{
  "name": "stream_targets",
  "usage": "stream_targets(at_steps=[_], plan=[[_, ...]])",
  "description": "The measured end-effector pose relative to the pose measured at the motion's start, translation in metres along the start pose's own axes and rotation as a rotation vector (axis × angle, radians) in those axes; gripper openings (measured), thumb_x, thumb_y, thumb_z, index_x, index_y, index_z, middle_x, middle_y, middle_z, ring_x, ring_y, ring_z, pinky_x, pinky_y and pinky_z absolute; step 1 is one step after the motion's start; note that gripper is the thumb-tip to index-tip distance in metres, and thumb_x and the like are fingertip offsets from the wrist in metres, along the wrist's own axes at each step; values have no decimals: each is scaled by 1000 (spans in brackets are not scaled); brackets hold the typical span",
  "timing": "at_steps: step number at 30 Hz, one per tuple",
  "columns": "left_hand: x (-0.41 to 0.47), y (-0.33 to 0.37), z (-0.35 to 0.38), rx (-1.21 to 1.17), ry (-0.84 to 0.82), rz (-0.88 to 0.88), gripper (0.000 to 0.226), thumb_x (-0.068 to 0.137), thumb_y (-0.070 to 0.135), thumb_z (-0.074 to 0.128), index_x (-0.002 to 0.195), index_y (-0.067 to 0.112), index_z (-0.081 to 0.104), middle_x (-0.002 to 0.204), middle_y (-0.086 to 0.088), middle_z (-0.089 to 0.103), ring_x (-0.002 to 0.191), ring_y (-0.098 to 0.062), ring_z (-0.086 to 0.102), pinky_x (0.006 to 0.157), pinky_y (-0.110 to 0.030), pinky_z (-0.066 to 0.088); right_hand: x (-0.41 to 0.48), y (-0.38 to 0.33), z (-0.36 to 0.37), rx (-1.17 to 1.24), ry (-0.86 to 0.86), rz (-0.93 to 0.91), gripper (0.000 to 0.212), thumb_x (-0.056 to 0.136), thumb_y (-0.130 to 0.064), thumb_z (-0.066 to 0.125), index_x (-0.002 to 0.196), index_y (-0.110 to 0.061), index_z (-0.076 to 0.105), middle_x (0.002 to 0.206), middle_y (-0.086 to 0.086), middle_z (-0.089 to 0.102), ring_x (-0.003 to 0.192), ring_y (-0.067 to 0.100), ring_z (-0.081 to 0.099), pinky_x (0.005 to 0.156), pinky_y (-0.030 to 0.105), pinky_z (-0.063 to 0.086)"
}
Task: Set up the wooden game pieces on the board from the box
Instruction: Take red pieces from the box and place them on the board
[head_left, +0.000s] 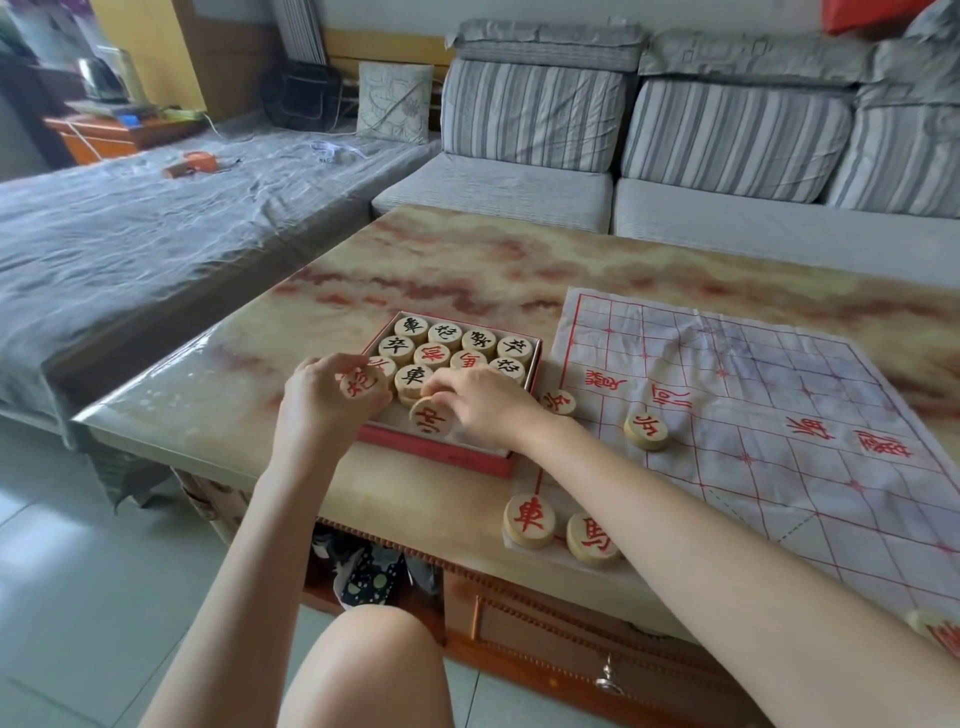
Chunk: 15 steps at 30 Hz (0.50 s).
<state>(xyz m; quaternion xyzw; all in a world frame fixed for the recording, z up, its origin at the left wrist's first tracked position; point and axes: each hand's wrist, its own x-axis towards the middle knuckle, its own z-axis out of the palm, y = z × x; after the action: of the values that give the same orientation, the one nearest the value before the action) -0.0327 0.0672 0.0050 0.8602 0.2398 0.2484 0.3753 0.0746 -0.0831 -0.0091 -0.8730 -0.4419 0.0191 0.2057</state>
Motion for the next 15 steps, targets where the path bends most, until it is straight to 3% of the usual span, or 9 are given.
stream_targets(at_steps=[3, 8, 13, 15], plan=[[-2, 0, 3, 0, -15, -2, 43, 67, 23, 78, 109, 20, 67, 110, -8, 60, 100, -24, 60, 85, -34, 49, -8, 9, -5, 91, -73, 137, 27, 96, -25, 43, 117, -25, 59, 120, 8, 60, 115, 26, 51, 98, 40, 41], [-7, 7, 7, -4, -19, 17, 40, 71, 21, 76, 110, 18, 67, 109, -9, 60, 98, -24, 59, 79, -25, 42, -16, 9, -11, 167, -206, 114, 40, 90, -29, 57, 129, -25, 51, 121, 4, 55, 104, 17, 48, 91, 29, 38], [-9, 8, 11, -14, -43, 23, 44, 68, 20, 77, 111, 21, 65, 111, -7, 60, 100, -23, 59, 82, -30, 47, -15, 6, -16, 112, -299, 59, 44, 87, -21, 62, 130, -20, 53, 104, -4, 44, 93, 10, 44, 81, 21, 33], [-9, 8, 13, -18, -46, 23, 47, 67, 21, 77, 112, 21, 64, 111, -5, 61, 100, -23, 60, 85, -35, 50, -16, 7, -17, 92, -305, 47, 45, 85, -14, 62, 129, -18, 53, 106, -2, 48, 94, 10, 46, 81, 21, 34]])
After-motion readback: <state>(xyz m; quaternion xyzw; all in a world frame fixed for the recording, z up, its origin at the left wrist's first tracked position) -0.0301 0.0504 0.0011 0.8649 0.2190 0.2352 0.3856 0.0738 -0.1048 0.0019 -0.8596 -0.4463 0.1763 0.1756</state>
